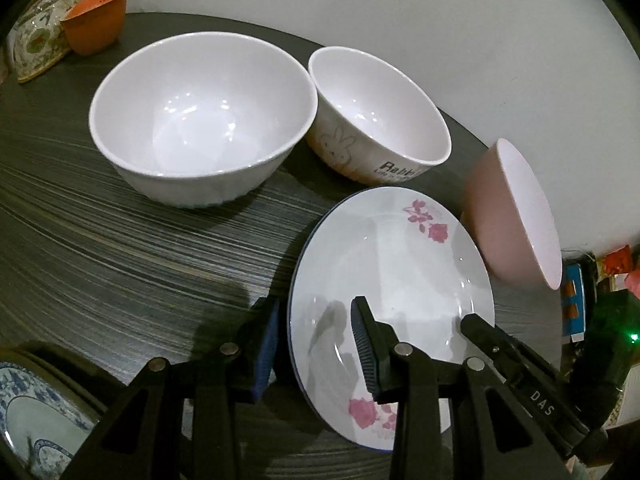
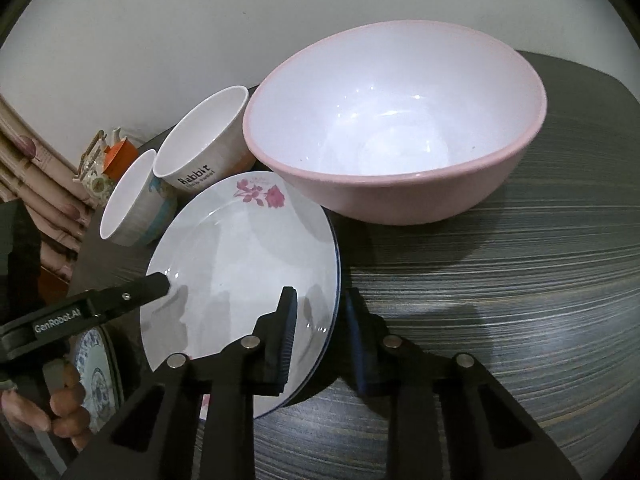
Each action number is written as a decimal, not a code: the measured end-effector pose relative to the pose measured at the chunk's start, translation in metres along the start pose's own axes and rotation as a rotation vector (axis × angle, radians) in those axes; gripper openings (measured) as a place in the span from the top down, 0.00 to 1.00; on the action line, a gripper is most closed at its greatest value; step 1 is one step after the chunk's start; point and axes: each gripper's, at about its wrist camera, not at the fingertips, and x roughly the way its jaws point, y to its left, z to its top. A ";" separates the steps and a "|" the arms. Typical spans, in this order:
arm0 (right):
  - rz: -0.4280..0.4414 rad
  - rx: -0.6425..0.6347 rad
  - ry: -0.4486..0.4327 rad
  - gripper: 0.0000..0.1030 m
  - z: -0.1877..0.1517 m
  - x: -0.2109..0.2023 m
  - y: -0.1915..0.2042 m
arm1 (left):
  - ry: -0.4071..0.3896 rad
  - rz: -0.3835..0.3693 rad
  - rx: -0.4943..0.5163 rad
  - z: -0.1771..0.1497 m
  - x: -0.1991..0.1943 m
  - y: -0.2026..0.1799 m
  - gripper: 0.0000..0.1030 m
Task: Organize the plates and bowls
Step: 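Grasp the rim of the white pink-flowered plate with the right gripper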
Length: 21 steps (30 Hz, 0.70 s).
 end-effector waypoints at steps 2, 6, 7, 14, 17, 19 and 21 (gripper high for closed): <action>-0.006 0.000 0.001 0.79 -0.001 0.001 -0.001 | 0.006 0.005 0.007 0.001 0.003 -0.001 0.70; -0.004 0.008 0.007 0.83 0.000 0.003 -0.005 | 0.007 0.016 0.011 0.002 0.006 -0.004 0.76; -0.004 0.008 0.010 0.84 0.000 0.004 -0.005 | 0.010 0.022 0.012 0.003 0.006 -0.004 0.77; -0.009 0.004 0.014 0.86 0.004 0.004 -0.007 | 0.019 0.040 0.013 0.008 0.006 -0.005 0.83; -0.007 0.012 0.016 0.86 0.005 0.005 -0.008 | 0.014 0.051 0.011 0.008 0.011 -0.013 0.83; -0.011 0.007 0.019 0.86 0.005 0.005 -0.007 | 0.021 0.053 0.017 0.005 0.010 -0.013 0.83; -0.013 0.010 0.023 0.86 0.004 0.004 -0.007 | 0.030 0.051 0.018 -0.001 0.009 -0.017 0.83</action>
